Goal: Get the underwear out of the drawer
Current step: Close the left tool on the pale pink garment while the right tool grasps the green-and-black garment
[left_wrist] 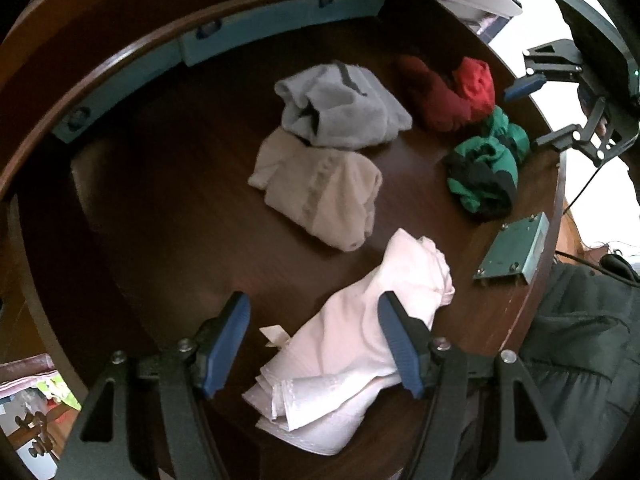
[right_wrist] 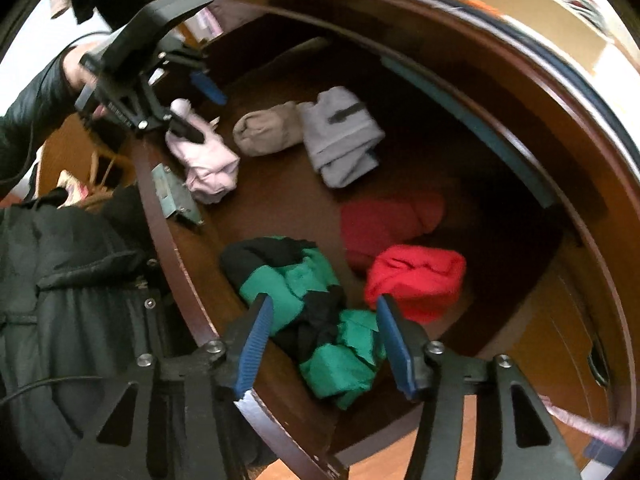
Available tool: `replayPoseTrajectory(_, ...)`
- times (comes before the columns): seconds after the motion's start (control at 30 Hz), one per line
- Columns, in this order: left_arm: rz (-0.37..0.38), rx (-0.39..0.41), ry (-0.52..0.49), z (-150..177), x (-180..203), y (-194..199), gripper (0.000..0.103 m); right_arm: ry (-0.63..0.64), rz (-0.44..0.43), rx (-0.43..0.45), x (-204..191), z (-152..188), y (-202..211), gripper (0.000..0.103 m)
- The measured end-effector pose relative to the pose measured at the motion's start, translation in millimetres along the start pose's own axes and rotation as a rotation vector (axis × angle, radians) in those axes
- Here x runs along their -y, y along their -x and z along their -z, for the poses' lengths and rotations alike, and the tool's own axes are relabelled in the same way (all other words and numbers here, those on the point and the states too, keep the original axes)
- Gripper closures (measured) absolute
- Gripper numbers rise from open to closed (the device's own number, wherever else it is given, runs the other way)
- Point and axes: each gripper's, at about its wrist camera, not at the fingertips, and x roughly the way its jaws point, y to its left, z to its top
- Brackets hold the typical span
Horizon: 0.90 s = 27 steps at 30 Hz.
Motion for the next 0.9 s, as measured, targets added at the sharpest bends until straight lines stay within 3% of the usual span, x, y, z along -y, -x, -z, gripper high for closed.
replayPoseTrajectory(0.47, 0.133, -0.084, -0.038, -7, 4, -15, 0.036, 0.045, -0.075, -0.193, 8, -15, -46, 0.049)
replayPoseTrajectory(0.9, 0.176, -0.167, -0.022, -21, 3, -48, 0.030, 0.042, -0.120, -0.261, 21, -23, -68, 0.049)
